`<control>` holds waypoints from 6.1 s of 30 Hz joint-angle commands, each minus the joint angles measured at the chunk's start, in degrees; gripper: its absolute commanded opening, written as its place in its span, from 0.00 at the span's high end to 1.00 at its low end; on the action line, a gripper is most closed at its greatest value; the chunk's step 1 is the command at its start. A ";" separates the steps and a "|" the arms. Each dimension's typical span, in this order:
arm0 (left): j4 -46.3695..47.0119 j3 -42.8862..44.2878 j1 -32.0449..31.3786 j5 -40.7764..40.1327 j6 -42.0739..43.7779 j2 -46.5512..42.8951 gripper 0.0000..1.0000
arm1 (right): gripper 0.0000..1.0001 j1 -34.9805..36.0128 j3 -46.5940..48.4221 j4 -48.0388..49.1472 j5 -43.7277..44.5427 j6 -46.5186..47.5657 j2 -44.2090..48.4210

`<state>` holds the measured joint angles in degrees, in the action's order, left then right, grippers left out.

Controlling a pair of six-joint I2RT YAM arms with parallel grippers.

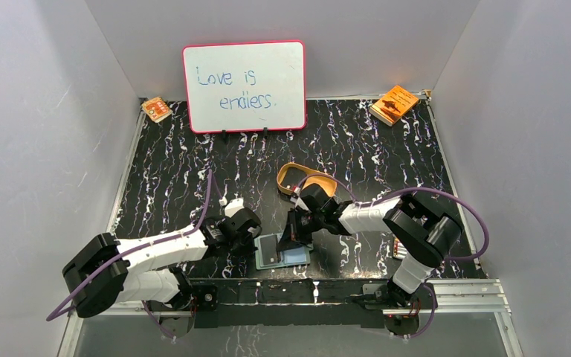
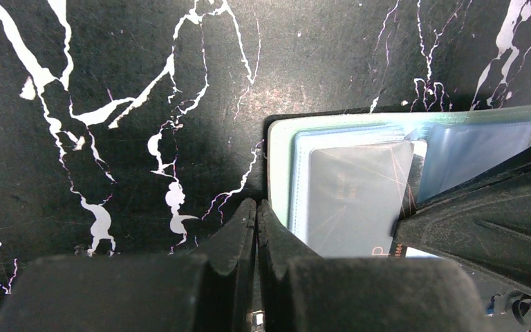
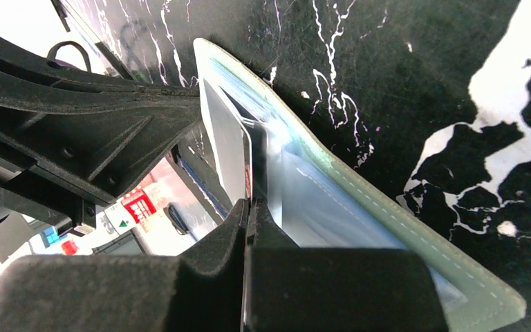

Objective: Put the credit cards into the card holder
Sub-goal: Insert the credit card into the card holder, then pick up the credit card from the storage box.

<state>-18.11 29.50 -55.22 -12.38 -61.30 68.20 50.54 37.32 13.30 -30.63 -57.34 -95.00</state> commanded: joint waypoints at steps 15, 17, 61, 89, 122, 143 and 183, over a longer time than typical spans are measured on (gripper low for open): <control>-4.03 -2.44 0.03 -0.01 0.01 0.32 1.00 | 0.54 0.61 9.80 -22.97 7.08 10.38 5.81; -4.20 -2.43 -0.02 -0.09 -0.02 0.11 1.00 | 0.54 0.56 10.74 -24.94 8.58 11.39 6.55; -1.13 -2.62 0.03 1.92 1.44 2.55 1.00 | 1.00 4.60 14.45 -25.77 11.20 14.53 -1.83; -14.59 1.03 0.03 -7.30 -1.22 -9.74 0.66 | 0.73 3.36 26.34 -46.15 28.19 20.79 11.06; -24.25 4.12 0.02 -15.97 -5.88 -27.13 0.22 | 0.33 -20.62 26.06 -17.00 21.95 8.64 -4.88; -25.29 2.45 0.03 -15.85 -7.06 -29.02 0.22 | 0.40 -19.35 32.25 -22.65 22.12 8.78 -11.99; -24.83 1.79 0.03 -15.47 -7.16 -28.57 0.23 | 0.65 -18.78 32.79 -26.70 22.73 10.97 -13.67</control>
<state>-42.09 31.55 -55.24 -26.13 -68.16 39.64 31.83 72.18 -13.15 -8.97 -46.52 -110.69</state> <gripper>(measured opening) 0.777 0.357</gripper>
